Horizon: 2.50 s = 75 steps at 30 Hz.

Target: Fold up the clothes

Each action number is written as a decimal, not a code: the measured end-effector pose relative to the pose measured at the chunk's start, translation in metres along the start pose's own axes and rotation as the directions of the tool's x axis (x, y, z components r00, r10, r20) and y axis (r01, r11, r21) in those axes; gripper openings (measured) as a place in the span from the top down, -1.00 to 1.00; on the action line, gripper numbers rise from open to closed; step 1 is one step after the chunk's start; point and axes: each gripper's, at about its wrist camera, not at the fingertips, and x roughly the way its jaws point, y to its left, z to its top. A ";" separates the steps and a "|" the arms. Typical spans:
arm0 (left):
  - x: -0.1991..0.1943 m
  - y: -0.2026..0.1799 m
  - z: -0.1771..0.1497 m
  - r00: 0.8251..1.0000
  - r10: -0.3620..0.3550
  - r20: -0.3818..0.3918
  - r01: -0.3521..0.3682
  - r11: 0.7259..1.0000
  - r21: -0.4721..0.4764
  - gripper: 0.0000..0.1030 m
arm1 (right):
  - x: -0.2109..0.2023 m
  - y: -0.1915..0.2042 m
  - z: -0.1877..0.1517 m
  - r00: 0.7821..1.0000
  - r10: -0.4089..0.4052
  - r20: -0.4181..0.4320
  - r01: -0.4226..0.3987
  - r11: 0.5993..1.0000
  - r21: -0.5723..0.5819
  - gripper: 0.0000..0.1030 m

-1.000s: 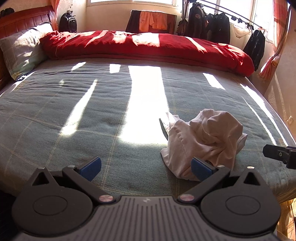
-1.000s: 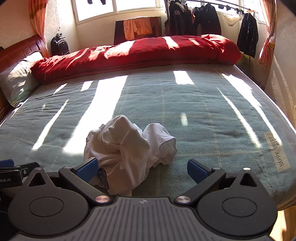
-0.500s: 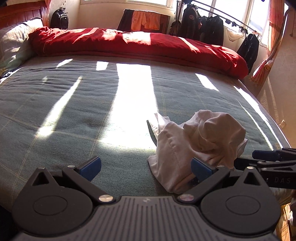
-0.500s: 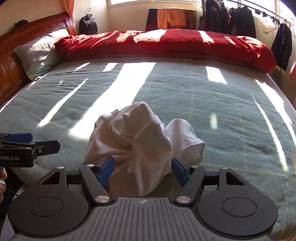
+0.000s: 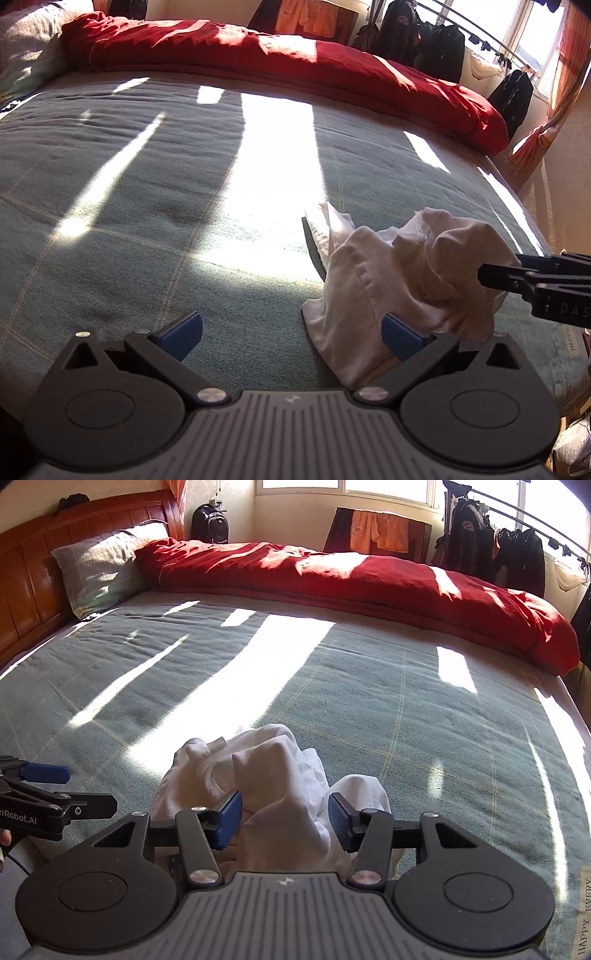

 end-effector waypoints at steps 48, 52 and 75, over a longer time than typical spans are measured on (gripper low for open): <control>-0.008 -0.102 0.008 0.989 -0.128 -0.070 0.145 0.905 0.399 -0.98 | -0.088 -0.125 -0.043 0.927 -0.374 -0.025 0.375 0.927 0.028 0.61; -0.006 -0.112 0.012 0.985 -0.151 -0.080 0.171 0.889 0.425 -0.98 | -0.089 -0.123 -0.050 0.950 -0.312 -0.019 0.313 0.948 0.061 0.58; 0.120 -0.172 0.123 0.749 -0.371 -0.548 0.598 0.735 0.320 -0.42 | -0.057 -0.155 -0.074 0.989 -0.149 -0.010 0.149 0.978 0.145 0.44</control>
